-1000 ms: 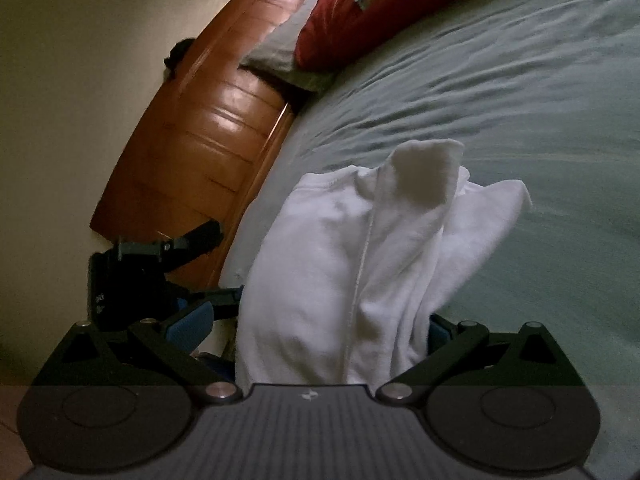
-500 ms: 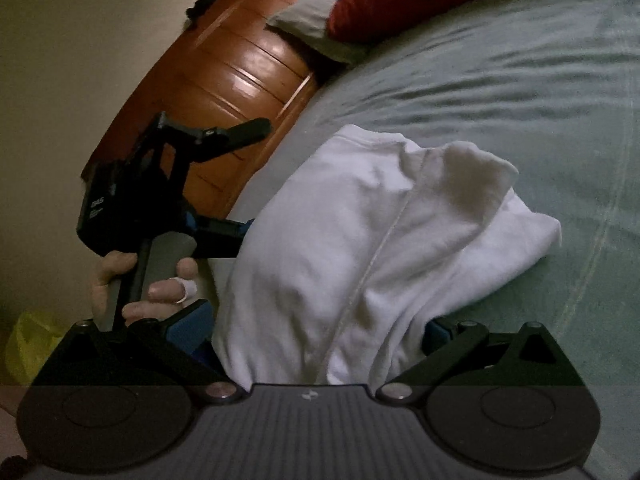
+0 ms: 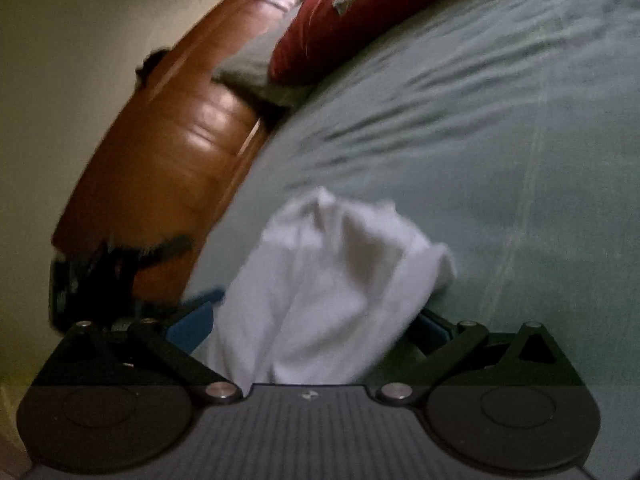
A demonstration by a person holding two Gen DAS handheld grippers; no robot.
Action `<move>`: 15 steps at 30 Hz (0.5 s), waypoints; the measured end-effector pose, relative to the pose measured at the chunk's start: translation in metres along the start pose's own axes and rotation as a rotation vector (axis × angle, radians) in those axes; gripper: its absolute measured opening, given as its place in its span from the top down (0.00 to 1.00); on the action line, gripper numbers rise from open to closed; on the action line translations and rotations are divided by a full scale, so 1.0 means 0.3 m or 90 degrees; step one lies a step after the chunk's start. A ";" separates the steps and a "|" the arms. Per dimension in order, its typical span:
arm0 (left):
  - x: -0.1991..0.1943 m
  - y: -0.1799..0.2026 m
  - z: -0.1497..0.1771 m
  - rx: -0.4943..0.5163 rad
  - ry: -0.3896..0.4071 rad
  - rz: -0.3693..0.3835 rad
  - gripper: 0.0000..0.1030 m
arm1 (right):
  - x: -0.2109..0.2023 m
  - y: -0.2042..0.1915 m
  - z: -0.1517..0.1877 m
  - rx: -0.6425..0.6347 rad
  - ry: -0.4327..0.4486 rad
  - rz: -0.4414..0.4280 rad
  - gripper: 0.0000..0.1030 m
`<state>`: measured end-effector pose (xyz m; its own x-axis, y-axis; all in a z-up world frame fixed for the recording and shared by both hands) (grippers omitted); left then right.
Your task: Fold clothes
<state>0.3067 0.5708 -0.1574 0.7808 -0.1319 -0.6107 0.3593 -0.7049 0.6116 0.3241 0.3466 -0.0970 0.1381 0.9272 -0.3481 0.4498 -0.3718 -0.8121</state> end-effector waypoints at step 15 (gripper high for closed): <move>0.047 0.017 0.127 0.047 -0.049 0.022 0.01 | 0.012 -0.205 0.076 -0.388 -0.063 0.040 0.00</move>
<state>0.3002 0.5387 -0.1821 0.7497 -0.2085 -0.6281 0.2914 -0.7481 0.5962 0.2769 0.3717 -0.0589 0.1114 0.8851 -0.4519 0.8707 -0.3061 -0.3849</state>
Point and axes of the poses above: each gripper's, at about its wrist camera, not at the fingertips, and x roughly the way its jaws point, y to its right, z to its underside, the point moved 10 cm from there along x, roughly the way its jaws point, and after that the axes turned 3 degrees about y, right-handed, at the moved point
